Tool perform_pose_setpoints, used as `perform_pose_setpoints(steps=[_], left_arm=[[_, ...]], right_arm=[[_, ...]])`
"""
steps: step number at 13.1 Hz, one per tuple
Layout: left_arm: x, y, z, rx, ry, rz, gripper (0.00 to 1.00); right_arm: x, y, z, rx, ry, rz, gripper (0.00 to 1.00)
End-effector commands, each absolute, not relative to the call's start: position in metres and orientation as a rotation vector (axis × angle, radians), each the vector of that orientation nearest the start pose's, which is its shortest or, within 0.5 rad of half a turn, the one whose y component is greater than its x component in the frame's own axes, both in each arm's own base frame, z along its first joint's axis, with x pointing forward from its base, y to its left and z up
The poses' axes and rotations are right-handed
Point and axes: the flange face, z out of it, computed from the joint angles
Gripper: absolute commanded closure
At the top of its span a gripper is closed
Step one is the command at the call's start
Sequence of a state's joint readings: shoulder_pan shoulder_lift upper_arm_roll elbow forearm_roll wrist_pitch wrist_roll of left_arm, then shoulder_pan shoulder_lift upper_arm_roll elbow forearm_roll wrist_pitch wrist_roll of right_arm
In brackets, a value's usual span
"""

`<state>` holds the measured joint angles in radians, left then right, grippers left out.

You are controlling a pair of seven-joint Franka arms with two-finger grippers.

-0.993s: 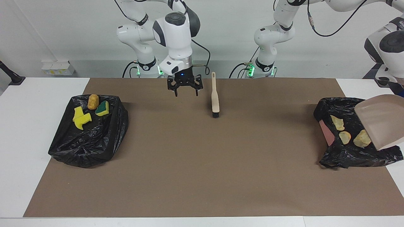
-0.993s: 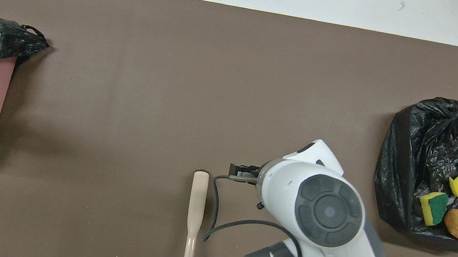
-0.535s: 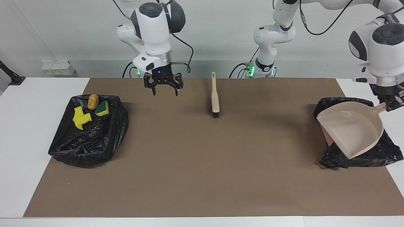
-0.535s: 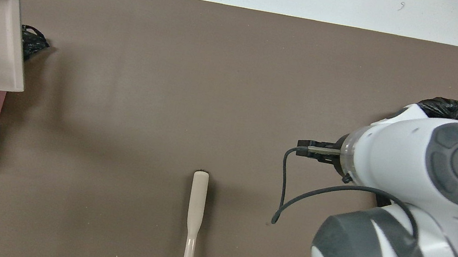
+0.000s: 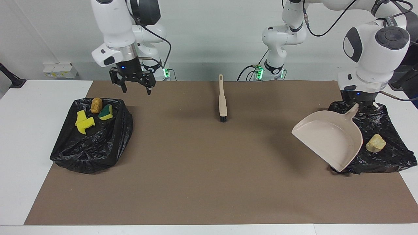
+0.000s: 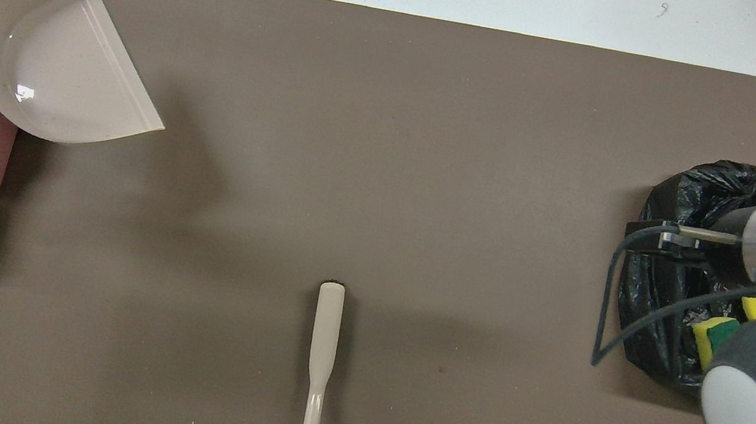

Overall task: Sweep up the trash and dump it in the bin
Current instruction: 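Bring the dustpan back and set it down with the left gripper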

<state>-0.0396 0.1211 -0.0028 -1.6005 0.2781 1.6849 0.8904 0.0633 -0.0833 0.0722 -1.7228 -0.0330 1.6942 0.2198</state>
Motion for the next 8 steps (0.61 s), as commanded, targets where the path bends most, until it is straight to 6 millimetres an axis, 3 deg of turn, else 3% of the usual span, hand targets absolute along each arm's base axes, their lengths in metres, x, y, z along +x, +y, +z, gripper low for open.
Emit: perform_pose_setpoints(steps=[1, 3, 4, 8], left_arm=[[0.578, -0.043, 0.559, -2.770, 1.099, 0.199, 1.00], [0.570, -0.077, 0.559, -2.902, 0.928, 0.177, 1.00], [0.563, -0.109, 0.559, -2.931, 0.860, 0.153, 1.00], [0.552, -0.187, 0.556, -3.048, 0.741, 0.089, 1.00]], right_arm=[[0.529, 0.038, 0.637, -3.176, 0.073, -0.062, 0.00], [0.525, 0.010, 0.652, -3.170, 0.063, -0.039, 0.00], [0.522, 0.000, 0.652, -3.170, 0.046, -0.004, 0.00], [0.514, -0.008, 0.654, -3.170, 0.061, -0.025, 0.00]])
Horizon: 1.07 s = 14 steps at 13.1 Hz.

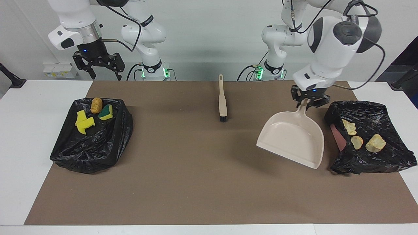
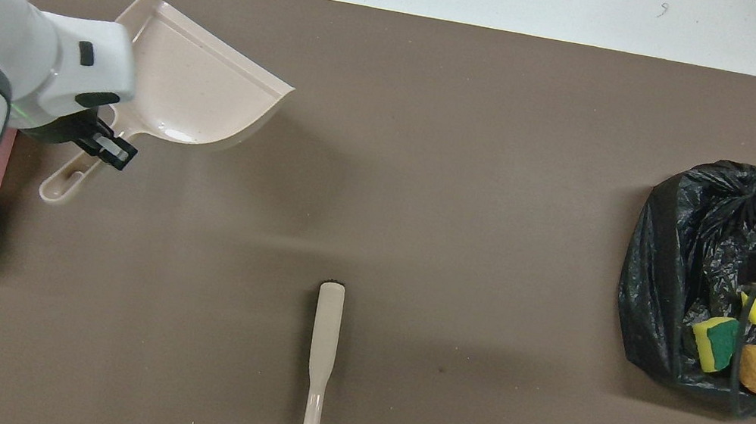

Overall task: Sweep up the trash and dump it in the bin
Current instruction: 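Bring the dustpan back and set it down with the left gripper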

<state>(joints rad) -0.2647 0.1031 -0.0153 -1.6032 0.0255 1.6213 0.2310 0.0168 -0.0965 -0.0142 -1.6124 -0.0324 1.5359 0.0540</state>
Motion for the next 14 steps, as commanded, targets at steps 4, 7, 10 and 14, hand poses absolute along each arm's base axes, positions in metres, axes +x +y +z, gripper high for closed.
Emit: perform_pose_setpoints(steps=[4, 7, 10, 14], left_arm=[[0.550, -0.262, 0.519, -3.115, 0.569, 0.058, 1.00], [0.554, -0.307, 0.466, -3.126, 0.459, 0.076, 1.00], [0.550, -0.336, 0.414, -3.145, 0.354, 0.095, 1.00], [0.543, -0.370, 0.366, -3.170, 0.211, 0.088, 1.00]], right_arm=[[0.514, -0.008, 0.652, -3.162, 0.077, -0.022, 0.00], [0.516, -0.006, 0.650, -3.138, 0.065, -0.048, 0.00], [0.516, -0.007, 0.650, -3.139, 0.067, -0.048, 0.00], [0.516, -0.005, 0.649, -3.139, 0.060, -0.043, 0.00]])
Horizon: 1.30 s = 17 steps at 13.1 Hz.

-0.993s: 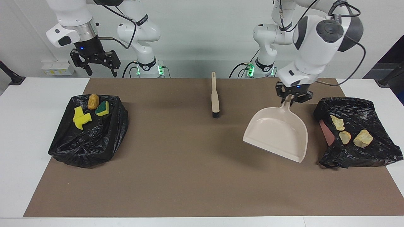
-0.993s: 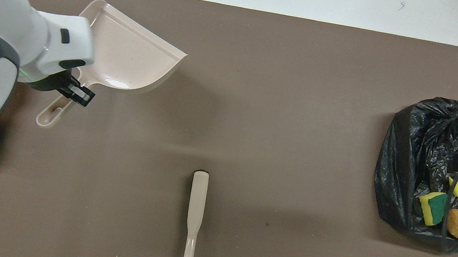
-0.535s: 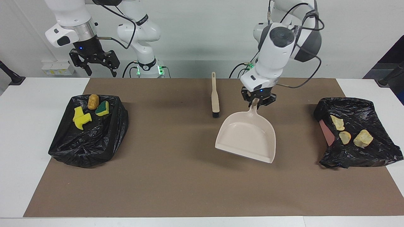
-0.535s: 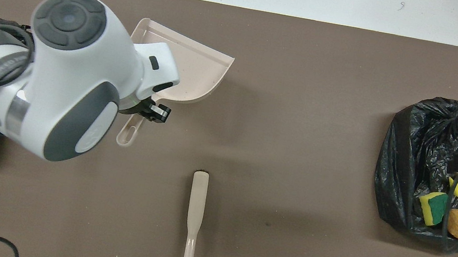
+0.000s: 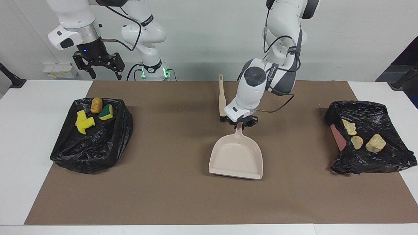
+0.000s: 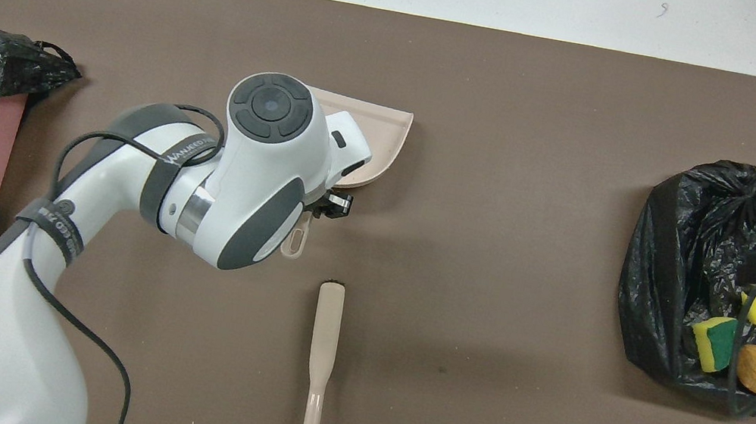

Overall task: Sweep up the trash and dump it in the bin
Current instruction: 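Bring the dustpan back and set it down with the left gripper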

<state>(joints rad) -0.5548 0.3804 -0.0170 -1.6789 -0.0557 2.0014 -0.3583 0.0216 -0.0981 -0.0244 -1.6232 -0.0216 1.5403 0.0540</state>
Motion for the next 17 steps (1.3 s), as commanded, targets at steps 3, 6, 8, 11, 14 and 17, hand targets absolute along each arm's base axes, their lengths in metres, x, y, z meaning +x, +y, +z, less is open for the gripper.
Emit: perform_pose_setpoints(steps=[3, 6, 8, 11, 14, 17], left_arm=[[0.550, -0.359, 0.381, -3.186, 0.113, 0.057, 0.00], [0.574, -0.309, 0.422, -3.201, -0.008, 0.005, 0.00], [0.599, -0.252, 0.440, -3.204, -0.113, -0.040, 0.00], [0.622, -0.176, 0.460, -3.204, -0.057, -0.053, 0.00], [0.626, -0.091, 0.488, -3.201, 0.024, -0.031, 0.00], [0.615, -0.028, 0.511, -3.195, 0.100, 0.007, 0.00]], right_arm=[[0.516, -0.002, 0.650, -3.139, 0.050, -0.048, 0.00], [0.516, -0.002, 0.650, -3.140, 0.036, -0.048, 0.00], [0.516, -0.002, 0.649, -3.140, 0.017, -0.046, 0.00], [0.516, -0.006, 0.649, -3.140, 0.026, -0.046, 0.00], [0.517, -0.005, 0.650, -3.136, 0.029, -0.048, 0.00], [0.517, 0.001, 0.649, -3.133, 0.024, -0.043, 0.00]])
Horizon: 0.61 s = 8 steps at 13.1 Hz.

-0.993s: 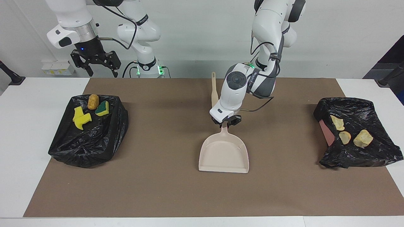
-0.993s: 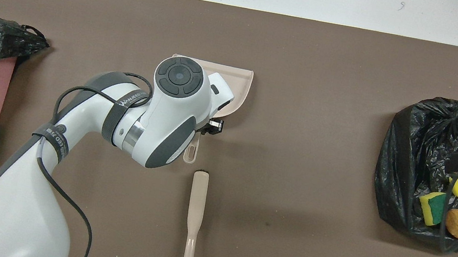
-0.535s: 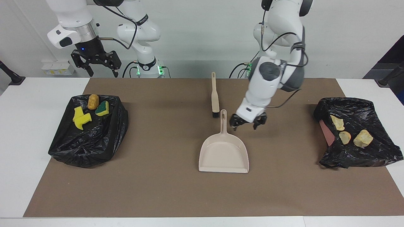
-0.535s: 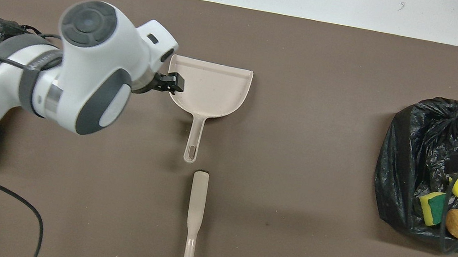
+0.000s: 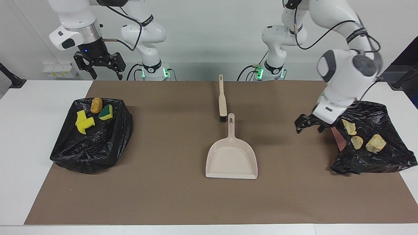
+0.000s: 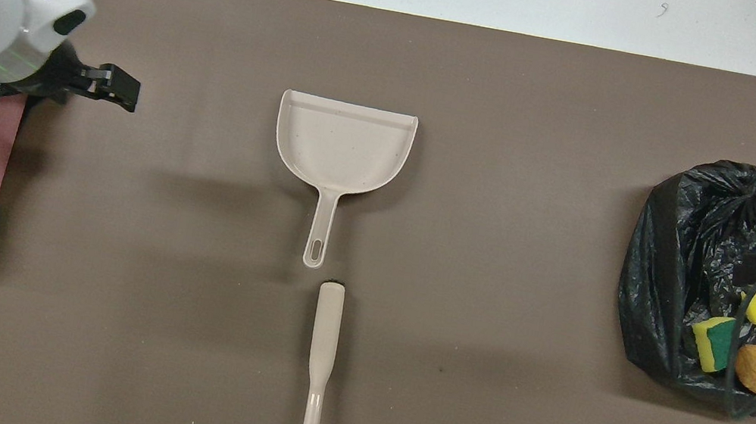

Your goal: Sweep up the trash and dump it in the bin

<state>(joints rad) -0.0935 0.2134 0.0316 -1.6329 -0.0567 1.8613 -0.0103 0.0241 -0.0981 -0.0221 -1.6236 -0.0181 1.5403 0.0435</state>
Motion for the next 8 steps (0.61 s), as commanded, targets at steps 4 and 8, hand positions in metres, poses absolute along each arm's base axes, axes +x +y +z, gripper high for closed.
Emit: perform_pose_setpoints(steps=[4, 8], left_arm=[[0.578, -0.009, 0.567, -3.141, 0.082, 0.058, 0.00], [0.554, -0.001, 0.612, -3.123, 0.076, 0.137, 0.00]], right_arm=[[0.518, 0.002, 0.649, -3.132, 0.028, -0.048, 0.00], [0.519, -0.001, 0.650, -3.132, 0.033, -0.050, 0.00]])
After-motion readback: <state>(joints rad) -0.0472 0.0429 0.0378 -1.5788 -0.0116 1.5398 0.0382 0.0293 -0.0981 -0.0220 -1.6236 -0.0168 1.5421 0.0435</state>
